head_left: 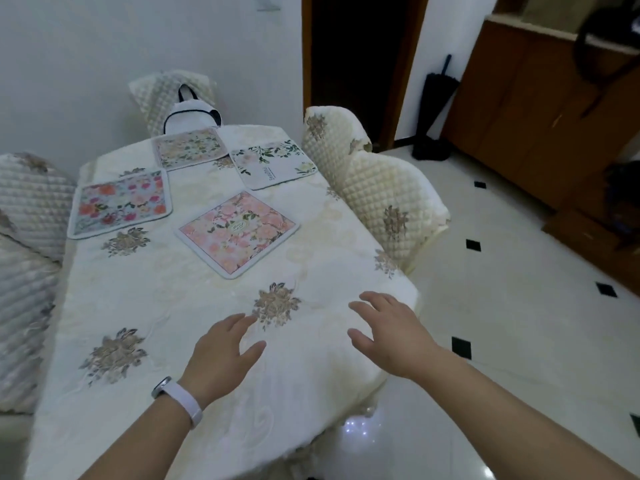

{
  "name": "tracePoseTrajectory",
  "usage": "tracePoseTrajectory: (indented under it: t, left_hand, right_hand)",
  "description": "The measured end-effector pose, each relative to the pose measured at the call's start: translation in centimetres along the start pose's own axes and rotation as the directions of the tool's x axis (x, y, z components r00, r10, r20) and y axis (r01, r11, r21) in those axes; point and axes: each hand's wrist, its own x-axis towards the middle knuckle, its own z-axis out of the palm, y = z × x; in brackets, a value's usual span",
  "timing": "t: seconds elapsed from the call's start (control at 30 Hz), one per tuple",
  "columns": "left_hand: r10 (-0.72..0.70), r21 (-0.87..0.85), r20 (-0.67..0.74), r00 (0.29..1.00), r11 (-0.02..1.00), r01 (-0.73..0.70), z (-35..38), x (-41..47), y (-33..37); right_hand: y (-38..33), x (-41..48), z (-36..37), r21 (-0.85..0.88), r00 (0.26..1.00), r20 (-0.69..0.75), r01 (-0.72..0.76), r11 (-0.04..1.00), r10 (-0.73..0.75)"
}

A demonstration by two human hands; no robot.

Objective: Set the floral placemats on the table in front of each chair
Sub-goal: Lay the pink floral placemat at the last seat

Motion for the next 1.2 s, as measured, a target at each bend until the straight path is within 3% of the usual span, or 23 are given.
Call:
tracePoseTrajectory:
  t: [0.2, 0.47, 0.6, 0.77, 0.93, 1.2]
  left_hand:
    - [-0.119, -0.208, 0.048, 0.992, 0.97, 0.126, 0.8, 7.1, -3.4]
    - [-0.325, -0.34, 0.104, 0.94, 0.877, 0.341, -0.2, 12.4, -8.2]
    - [-0.447, -0.445, 0.119, 0.886, 0.774, 0.45, 0.2, 14.3, -9.7]
    - [-0.614, -0.597, 0.167, 0.772, 0.56, 0.574, 1.1, 16.6, -10.6]
    - [-0.714, -0.713, 0.153, 0.683, 0.4, 0.577, 0.9, 19.3, -10.7]
    - [-0.742, -0.718, 0.154, 0.653, 0.37, 0.59, 0.9, 23.5, -11.7]
  right_hand:
    - [1.4, 7.1, -0.5, -0.026, 0.997, 0.071, -0.039, 0.999, 0.04]
    - [-0.5, 16.0, 1.3, -0.041, 0.982, 0.175, 0.08, 0.996, -0.072]
    - [-0.7, 20.7, 2.8, -0.003, 0.973, 0.207, 0.106, 0.994, -0.103]
    - [-0.4, 26.8, 5.0, 0.107, 0.956, 0.279, 0.067, 0.992, -0.095]
    - [0.1, 33.3, 7.0, 0.214, 0.95, 0.31, -0.031, 0.976, -0.038]
    - [1.6, 41.7, 9.1, 0.239, 0.959, 0.283, -0.089, 0.967, 0.018]
